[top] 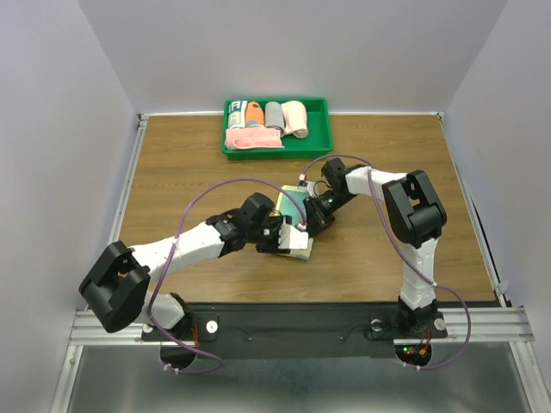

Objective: Roll the towels
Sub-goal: Fold the towel, then roll the towel

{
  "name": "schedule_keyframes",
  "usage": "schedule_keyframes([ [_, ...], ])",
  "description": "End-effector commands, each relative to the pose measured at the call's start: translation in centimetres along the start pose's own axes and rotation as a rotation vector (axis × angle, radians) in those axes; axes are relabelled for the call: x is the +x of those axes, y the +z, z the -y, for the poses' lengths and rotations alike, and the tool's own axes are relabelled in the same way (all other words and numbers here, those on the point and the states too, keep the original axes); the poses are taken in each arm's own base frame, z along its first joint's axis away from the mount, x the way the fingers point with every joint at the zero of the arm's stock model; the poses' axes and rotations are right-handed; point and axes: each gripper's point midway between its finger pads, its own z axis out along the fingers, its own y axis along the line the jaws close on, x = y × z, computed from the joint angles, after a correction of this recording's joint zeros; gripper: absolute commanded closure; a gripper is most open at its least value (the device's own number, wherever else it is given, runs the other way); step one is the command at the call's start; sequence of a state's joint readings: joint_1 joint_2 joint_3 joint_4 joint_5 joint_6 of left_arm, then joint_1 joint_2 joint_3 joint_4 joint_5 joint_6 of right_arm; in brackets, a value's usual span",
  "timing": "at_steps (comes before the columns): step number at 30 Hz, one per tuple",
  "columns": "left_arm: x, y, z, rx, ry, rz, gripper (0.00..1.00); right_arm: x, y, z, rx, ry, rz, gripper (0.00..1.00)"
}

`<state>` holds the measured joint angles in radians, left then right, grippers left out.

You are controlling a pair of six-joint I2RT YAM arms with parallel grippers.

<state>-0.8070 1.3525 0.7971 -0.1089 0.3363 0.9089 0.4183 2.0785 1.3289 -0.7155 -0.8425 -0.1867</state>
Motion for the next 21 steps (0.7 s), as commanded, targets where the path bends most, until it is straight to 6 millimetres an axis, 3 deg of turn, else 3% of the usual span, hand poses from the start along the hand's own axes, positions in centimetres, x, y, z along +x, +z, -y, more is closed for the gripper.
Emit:
schedule_keyframes([
  [1, 0.5, 0.1, 2.5, 0.033, 0.109, -0.037, 0.41, -0.4, 0.5, 2.2, 0.084, -0.026, -0.011, 0.78],
  [4, 0.4, 0.8, 3.6, 0.025, 0.169, -0.049, 0.41, -0.8, 0.4, 2.0, 0.077, -0.026, -0.006, 0.77],
  [13, 0.6, 2.2, 3.3, -0.032, 0.267, -0.068, 0.40, -2.9, -1.6, -0.5, 0.058, -0.079, 0.049, 0.78],
  [21, 0.7, 3.2, 3.3, -0.033, 0.262, -0.076, 0.39, -3.5, -2.3, -2.2, 0.013, -0.105, 0.067, 0.78],
])
